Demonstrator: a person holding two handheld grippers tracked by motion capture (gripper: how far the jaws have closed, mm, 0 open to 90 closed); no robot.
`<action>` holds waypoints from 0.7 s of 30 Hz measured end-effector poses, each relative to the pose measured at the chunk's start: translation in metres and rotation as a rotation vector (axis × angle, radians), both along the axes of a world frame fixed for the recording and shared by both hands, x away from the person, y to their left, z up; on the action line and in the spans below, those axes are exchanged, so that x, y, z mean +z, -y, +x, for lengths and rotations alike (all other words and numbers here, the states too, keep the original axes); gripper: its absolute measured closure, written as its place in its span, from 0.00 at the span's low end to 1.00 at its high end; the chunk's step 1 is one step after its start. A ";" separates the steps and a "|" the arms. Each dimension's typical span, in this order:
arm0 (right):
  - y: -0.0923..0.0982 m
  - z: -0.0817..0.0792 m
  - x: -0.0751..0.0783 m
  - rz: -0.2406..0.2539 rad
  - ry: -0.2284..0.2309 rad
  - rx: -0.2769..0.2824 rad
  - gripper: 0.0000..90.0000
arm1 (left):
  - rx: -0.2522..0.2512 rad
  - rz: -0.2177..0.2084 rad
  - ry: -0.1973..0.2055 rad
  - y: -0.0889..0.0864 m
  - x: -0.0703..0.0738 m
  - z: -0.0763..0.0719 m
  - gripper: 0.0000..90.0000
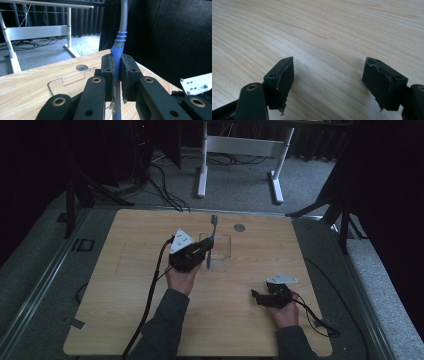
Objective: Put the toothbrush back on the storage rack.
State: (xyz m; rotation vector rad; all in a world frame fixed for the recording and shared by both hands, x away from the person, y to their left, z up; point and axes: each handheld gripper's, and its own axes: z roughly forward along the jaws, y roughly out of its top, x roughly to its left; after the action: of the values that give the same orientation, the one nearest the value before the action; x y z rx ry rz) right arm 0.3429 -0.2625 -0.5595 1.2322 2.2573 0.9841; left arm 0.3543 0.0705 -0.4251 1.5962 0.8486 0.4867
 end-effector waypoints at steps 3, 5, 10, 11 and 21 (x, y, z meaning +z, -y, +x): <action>0.000 0.000 0.000 0.000 0.000 0.001 0.28 | 0.007 -0.007 0.000 0.001 -0.001 0.002 0.91; 0.000 0.000 0.000 0.000 0.000 0.001 0.28 | 0.013 -0.009 0.003 0.002 -0.002 0.004 0.91; 0.000 0.000 0.000 0.000 0.000 0.001 0.28 | 0.031 -0.009 0.010 0.004 -0.005 0.006 0.91; 0.000 0.000 0.000 0.000 0.001 0.001 0.28 | 0.032 -0.011 0.010 0.005 -0.006 0.007 0.91; 0.000 0.000 0.000 0.001 0.000 0.001 0.28 | 0.054 -0.017 0.007 0.007 -0.009 0.012 0.91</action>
State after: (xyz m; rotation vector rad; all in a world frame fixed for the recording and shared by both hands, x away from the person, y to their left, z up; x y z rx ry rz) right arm 0.3432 -0.2623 -0.5595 1.2317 2.2577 0.9855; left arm 0.3663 0.0633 -0.4345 1.5587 0.8906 0.5217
